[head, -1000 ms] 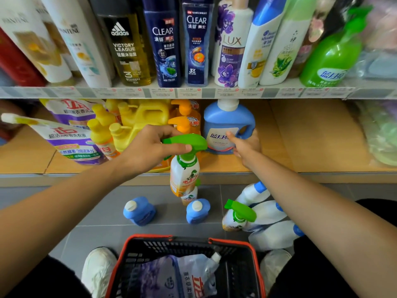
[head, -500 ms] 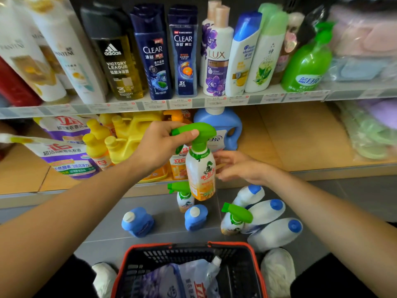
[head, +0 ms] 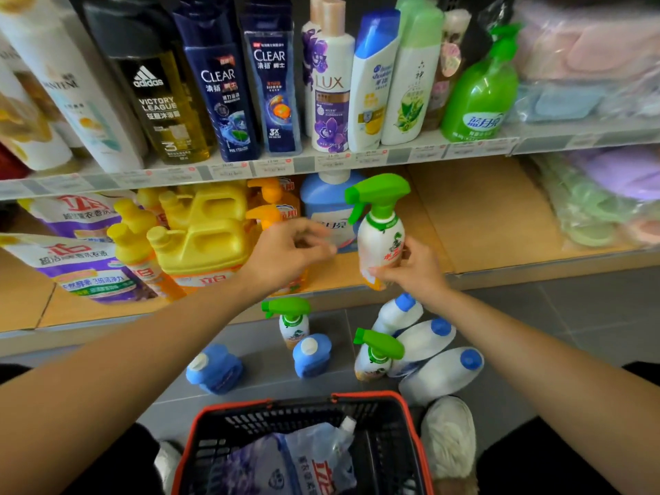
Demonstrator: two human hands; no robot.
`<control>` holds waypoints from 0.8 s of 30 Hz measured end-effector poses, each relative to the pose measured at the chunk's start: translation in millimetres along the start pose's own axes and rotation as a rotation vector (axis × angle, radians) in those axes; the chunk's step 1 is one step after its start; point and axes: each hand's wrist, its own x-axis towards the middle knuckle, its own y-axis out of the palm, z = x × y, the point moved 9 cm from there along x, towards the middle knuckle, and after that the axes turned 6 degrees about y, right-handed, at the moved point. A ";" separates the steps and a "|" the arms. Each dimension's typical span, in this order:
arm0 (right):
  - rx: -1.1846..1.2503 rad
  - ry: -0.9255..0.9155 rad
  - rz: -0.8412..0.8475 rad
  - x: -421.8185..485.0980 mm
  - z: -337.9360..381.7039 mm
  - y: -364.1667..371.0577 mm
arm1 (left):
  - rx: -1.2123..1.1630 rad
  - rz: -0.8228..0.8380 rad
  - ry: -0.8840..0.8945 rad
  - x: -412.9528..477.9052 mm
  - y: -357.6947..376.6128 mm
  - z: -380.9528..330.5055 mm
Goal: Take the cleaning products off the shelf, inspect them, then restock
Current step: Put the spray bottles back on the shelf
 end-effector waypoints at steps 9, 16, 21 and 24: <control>0.015 0.189 -0.234 47.2 -59.1 -46.9 | 0.932 0.485 -0.151 -31.9 36.9 117.2; -0.013 0.297 -0.218 67.5 -98.2 -42.5 | 1.161 0.495 -0.096 -34.7 38.4 146.1; -0.069 0.248 -0.240 74.0 -86.2 -46.6 | 1.068 0.486 -0.090 -30.1 33.9 150.2; -0.091 0.240 -0.324 65.9 -85.5 -55.8 | 1.027 0.464 -0.044 -28.7 34.4 135.2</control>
